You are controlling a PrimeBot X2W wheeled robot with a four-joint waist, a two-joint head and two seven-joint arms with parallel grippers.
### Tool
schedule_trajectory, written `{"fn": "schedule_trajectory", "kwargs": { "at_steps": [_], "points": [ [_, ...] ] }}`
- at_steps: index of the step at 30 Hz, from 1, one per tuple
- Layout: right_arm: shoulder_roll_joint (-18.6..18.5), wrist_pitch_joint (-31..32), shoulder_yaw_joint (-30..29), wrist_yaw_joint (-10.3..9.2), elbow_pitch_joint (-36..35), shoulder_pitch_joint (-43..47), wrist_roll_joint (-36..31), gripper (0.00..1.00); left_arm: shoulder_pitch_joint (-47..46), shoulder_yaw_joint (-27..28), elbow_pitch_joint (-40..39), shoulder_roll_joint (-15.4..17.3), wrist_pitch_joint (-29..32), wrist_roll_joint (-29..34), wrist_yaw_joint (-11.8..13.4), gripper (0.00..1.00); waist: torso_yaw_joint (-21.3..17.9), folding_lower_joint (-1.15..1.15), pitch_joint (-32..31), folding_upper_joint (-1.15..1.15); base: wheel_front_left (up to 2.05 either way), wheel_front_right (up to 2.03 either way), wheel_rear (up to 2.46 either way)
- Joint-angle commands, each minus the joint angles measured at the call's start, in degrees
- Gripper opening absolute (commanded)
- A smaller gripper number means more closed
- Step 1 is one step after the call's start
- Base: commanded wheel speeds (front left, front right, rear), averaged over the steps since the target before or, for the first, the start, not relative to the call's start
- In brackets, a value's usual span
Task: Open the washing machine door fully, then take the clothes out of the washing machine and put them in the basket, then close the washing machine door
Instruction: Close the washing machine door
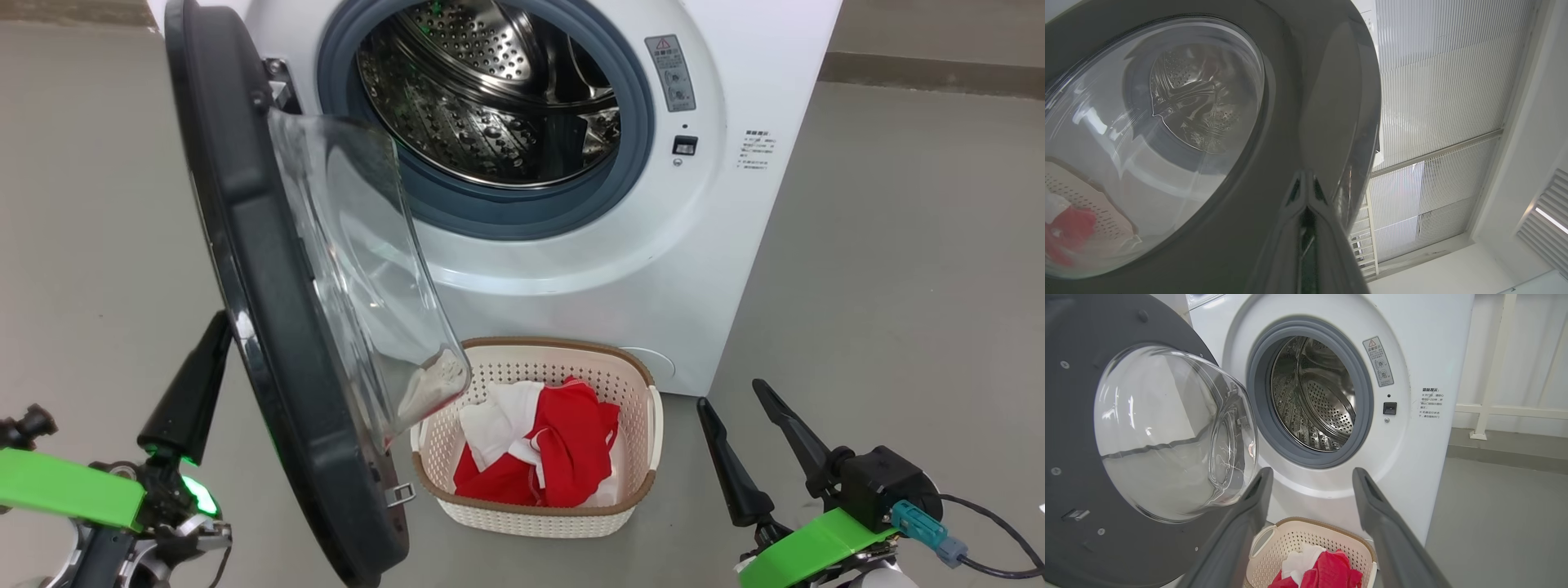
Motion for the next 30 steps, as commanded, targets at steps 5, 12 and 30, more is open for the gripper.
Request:
{"fn": "schedule_trajectory", "kwargs": {
  "at_steps": [5, 12, 30],
  "points": [
    [-0.35, -0.37, 1.46, 0.36, -1.17, -1.15, 0.50, 1.00, -1.11, 0.79, -2.33, 0.51, 0.83, -0.36, -0.48, 0.00, -0.93, 0.00, 0.71, 0.00, 0.00, 0.00, 0.00],
    [-0.46, -0.37, 1.61, 0.36, -1.23, -1.67, 0.60, 1.00, -2.55, 0.03, -1.43, -0.62, -0.56, 0.04, -0.63, 0.00, -2.01, 0.00, 1.32, 0.00, 0.00, 0.00, 0.00],
    [-0.94, -0.37, 1.74, 0.36, -1.32, -3.04, 0.59, 1.00, -8.73, -3.75, 2.83, -2.87, -5.23, 0.57, -3.08, 0.00, -6.90, 0.00, 3.32, 0.00, 0.00, 0.00, 0.00]
  ]
}}
